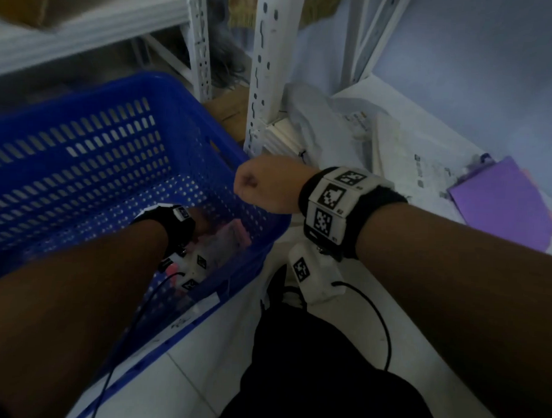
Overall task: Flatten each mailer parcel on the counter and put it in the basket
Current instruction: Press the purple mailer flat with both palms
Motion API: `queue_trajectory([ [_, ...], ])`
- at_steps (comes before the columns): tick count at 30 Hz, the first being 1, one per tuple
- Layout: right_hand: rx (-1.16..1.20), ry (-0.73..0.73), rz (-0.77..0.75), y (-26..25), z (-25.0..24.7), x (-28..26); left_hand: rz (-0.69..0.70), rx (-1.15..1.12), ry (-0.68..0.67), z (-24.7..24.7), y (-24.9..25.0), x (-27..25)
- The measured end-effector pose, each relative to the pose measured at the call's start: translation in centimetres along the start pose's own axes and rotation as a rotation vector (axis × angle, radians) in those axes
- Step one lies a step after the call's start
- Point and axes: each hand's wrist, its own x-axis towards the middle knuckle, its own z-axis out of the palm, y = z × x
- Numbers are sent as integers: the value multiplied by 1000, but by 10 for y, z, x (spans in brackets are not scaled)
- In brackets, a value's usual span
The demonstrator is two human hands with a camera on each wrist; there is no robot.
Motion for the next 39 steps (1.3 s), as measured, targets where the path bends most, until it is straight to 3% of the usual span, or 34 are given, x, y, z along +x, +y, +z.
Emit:
queue_trajectory([
  [8, 46, 105, -3, 3, -10, -15, -22, -110, 40, -17, 16, -30],
  [15, 94, 295, 10, 3, -44, -52, 48, 57, 199, -65, 59, -78],
  [20, 149, 458, 38, 16, -77, -110, 182, 86, 279, -102, 106, -119],
  [26, 189, 609, 284, 70, -97, -197, 369, 234, 363, -126, 203, -181],
  [31, 208, 674, 606, 141, -87, -269, 561, 405, 391, -105, 304, -229],
  [35, 344, 666, 857, 203, -50, -314, 684, 404, 285, -63, 372, -240],
  [39, 466, 618, 982, 241, -6, -332, 681, 529, 198, -15, 415, -221],
])
